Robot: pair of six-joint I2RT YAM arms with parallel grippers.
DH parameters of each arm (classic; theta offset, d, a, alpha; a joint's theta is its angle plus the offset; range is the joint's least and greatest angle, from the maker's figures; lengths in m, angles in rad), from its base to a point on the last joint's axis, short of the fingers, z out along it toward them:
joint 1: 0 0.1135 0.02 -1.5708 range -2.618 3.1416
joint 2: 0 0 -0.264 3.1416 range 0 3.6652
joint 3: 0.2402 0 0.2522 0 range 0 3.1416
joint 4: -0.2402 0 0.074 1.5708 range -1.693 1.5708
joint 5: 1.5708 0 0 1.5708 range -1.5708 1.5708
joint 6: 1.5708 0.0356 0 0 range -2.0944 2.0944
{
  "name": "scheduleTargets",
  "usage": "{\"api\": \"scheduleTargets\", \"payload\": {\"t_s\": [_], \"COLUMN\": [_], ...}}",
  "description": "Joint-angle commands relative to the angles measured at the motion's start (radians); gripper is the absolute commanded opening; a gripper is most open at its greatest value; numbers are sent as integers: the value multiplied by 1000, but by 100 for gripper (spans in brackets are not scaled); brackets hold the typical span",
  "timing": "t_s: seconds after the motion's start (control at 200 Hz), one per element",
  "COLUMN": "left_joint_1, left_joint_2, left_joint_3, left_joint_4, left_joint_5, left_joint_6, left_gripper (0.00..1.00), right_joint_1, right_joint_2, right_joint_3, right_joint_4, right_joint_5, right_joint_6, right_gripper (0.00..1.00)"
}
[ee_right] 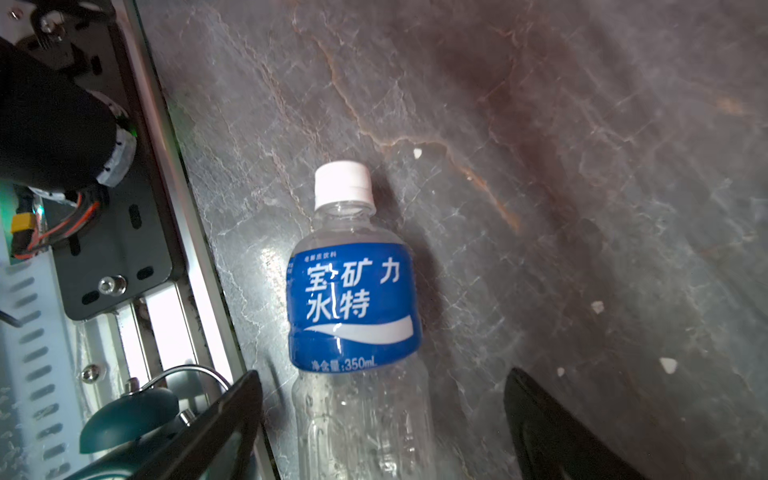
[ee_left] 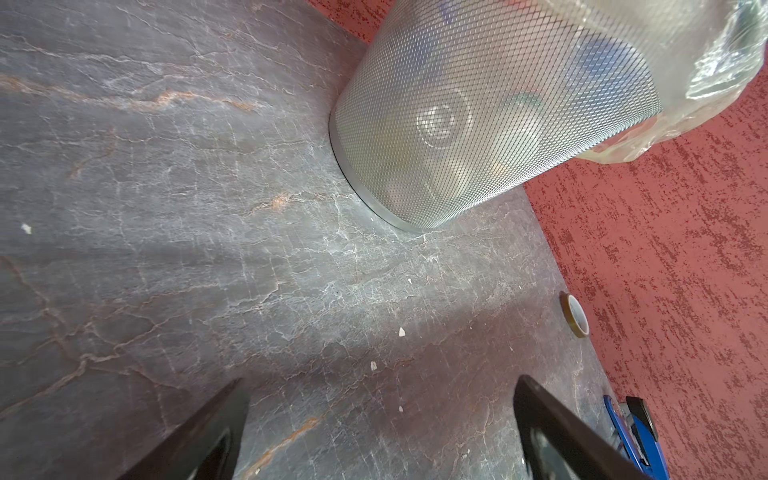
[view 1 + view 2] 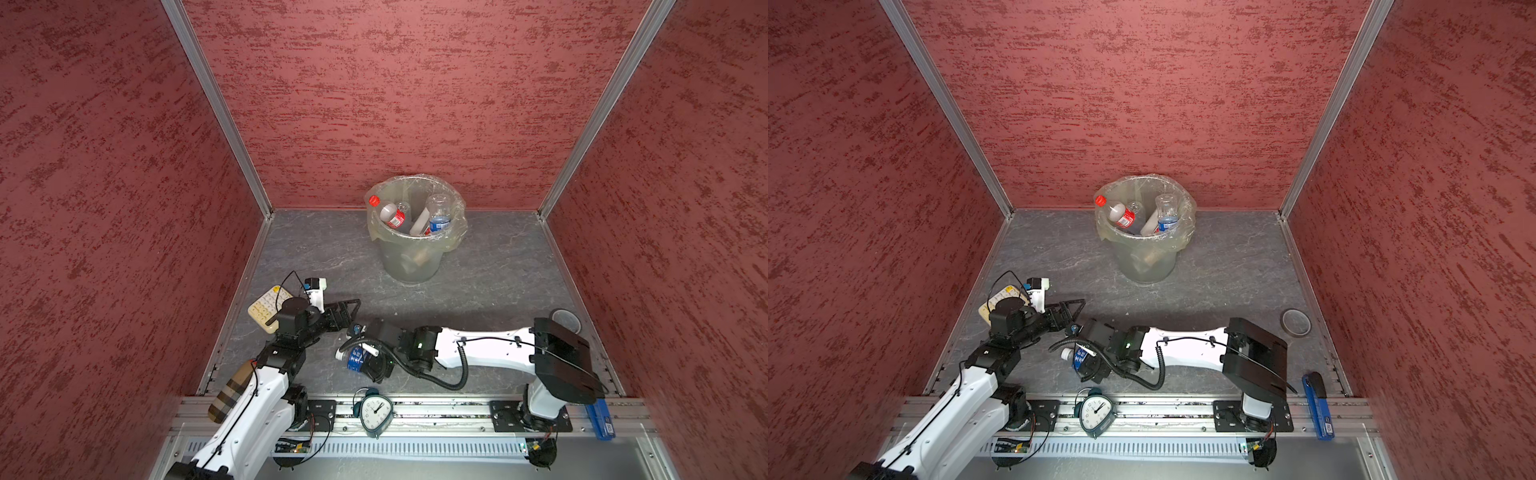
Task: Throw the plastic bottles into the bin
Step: 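Reach the right gripper down to the capped blue-label bottle, then close the right gripper on the capped bottle and lift it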
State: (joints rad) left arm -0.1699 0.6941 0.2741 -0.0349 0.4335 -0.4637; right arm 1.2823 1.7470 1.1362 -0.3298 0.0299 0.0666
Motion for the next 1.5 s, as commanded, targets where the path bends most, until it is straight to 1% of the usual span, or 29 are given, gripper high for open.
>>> {"api": "scheduleTargets", "payload": {"t_s": [0.0, 0.195, 0.466, 0.526, 0.686, 0.807, 0.847, 0.877, 0.937, 0.992, 1.077, 1.333, 1.493], "left_joint_1": [10, 11, 13, 13, 17, 18, 19, 19, 20, 20, 20, 20, 17], "left_joint_2": [-1, 2, 2, 2, 2, 4, 3, 2, 4, 2, 4, 4, 11], "left_joint_3": [-12, -10, -13, -13, -14, -14, -14, -15, -15, -16, -16, -15, -15], "left_joint_4": [28, 32, 31, 31, 29, 28, 28, 29, 29, 30, 32, 34, 41], "left_joint_5": [23, 34, 33, 31, 27, 27, 25, 25, 25, 26, 27, 25, 25], "left_joint_6": [-6, -6, -8, -8, -12, -14, -15, -15, -15, -15, -15, -12, -8], "left_gripper": [100, 99, 99, 99, 99, 99, 99, 99, 99, 99, 99, 99, 99], "right_joint_1": [9, 11, 14, 14, 13, 13, 13, 14, 12, 14, 14, 13, 14], "right_joint_2": [21, 74, 140, 153, 168, 174, 176, 177, 171, 160, 139, 9, -111], "right_joint_3": [35, 65, 110, 118, 122, 119, 118, 116, 113, 107, 96, -1, -95], "right_joint_4": [-51, -66, -84, -91, -92, -98, -101, -103, -105, -107, -110, -82, -63], "right_joint_5": [-23, -40, -35, -35, -33, -29, -26, -22, -9, 7, 30, 88, 160], "right_joint_6": [-11, -15, -24, -26, -31, -31, -31, -33, -33, -34, -37, -16, 20], "right_gripper": [92, 91, 88, 86, 75, 74, 72, 68, 58, 51, 44, 43, 43]}}
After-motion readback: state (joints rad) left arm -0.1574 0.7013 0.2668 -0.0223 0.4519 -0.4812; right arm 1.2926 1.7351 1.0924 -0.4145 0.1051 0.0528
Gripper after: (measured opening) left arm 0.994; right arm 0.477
